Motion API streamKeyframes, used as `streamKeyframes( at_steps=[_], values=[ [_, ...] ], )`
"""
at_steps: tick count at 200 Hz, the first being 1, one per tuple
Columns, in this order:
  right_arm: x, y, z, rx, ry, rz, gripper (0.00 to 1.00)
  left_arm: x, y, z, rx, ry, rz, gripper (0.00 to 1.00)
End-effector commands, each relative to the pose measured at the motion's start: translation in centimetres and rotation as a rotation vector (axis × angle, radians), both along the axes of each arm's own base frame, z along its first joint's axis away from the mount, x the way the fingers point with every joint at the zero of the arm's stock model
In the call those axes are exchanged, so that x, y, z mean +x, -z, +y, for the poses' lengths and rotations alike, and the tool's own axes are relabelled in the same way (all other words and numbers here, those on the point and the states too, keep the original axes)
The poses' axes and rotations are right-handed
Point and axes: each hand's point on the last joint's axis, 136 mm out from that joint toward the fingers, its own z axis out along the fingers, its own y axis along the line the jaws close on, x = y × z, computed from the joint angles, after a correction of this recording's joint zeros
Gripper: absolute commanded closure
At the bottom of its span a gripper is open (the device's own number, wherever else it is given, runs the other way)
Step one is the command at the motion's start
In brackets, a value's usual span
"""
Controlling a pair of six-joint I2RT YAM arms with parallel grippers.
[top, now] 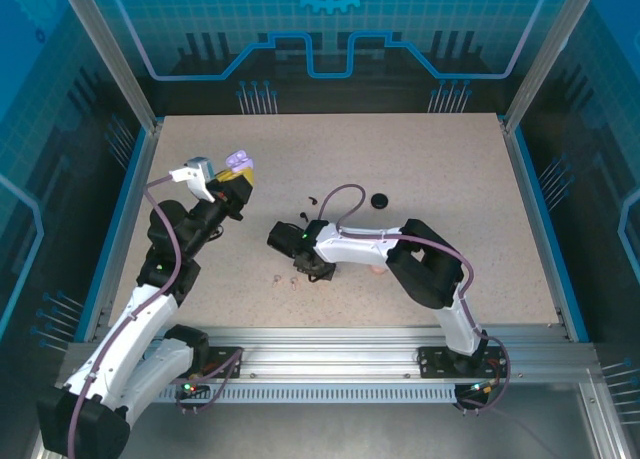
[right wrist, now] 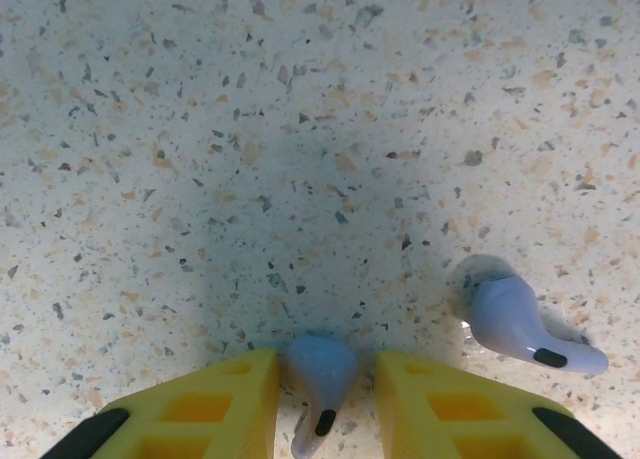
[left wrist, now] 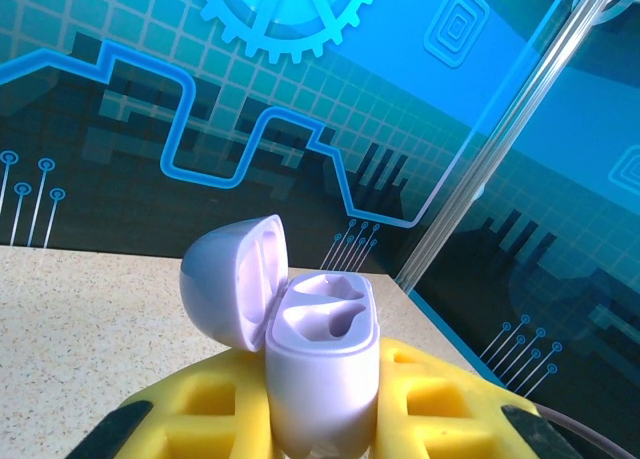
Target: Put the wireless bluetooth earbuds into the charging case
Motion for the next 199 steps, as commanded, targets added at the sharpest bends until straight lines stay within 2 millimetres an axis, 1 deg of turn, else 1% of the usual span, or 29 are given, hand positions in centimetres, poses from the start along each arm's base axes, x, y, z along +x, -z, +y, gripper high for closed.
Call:
streamKeyframes(
  at_steps=[1, 25, 89, 110, 126, 134, 160, 199],
  values=[
    [1.0, 1.3, -0.6, -0.034, 0.012, 0.005, 0.69, -0.6, -1.5, -0.3, -0.024, 0.022, -0.046, 1.00],
    [1.1, 1.5, -0.6, -0.038, 0.011, 0.006, 0.70, -0.6, -1.6, -0.3, -0.023, 0.025, -0.047, 1.00],
    [1.4, 1.8, -0.3, -0.044, -0.028, 0.010, 0.78, -0.7, -1.4, -0.5, -0.019, 0.039, -0.043, 1.00],
    [1.4, 1.9, -0.3, -0.045, -0.047, 0.010, 0.79, -0.8, -1.5, -0.8, -0.016, 0.052, -0.044, 1.00],
    [1.4, 2.0, -0.2, -0.046, -0.071, 0.009, 0.83, -0.9, -1.4, -0.9, -0.012, 0.062, -0.042, 1.00],
    [1.4, 2.0, -0.3, -0.049, -0.086, 0.010, 0.84, -0.9, -1.4, -1.0, -0.010, 0.068, -0.042, 1.00],
    [1.7, 1.6, 0.0, -0.061, -0.187, -0.006, 0.85, -1.1, -1.3, -1.4, 0.000, 0.093, -0.043, 1.00],
    [2.2, 0.4, 0.8, -0.080, -0.427, -0.069, 0.86, -1.5, -1.0, -2.0, 0.010, 0.122, -0.045, 1.00]
  ],
)
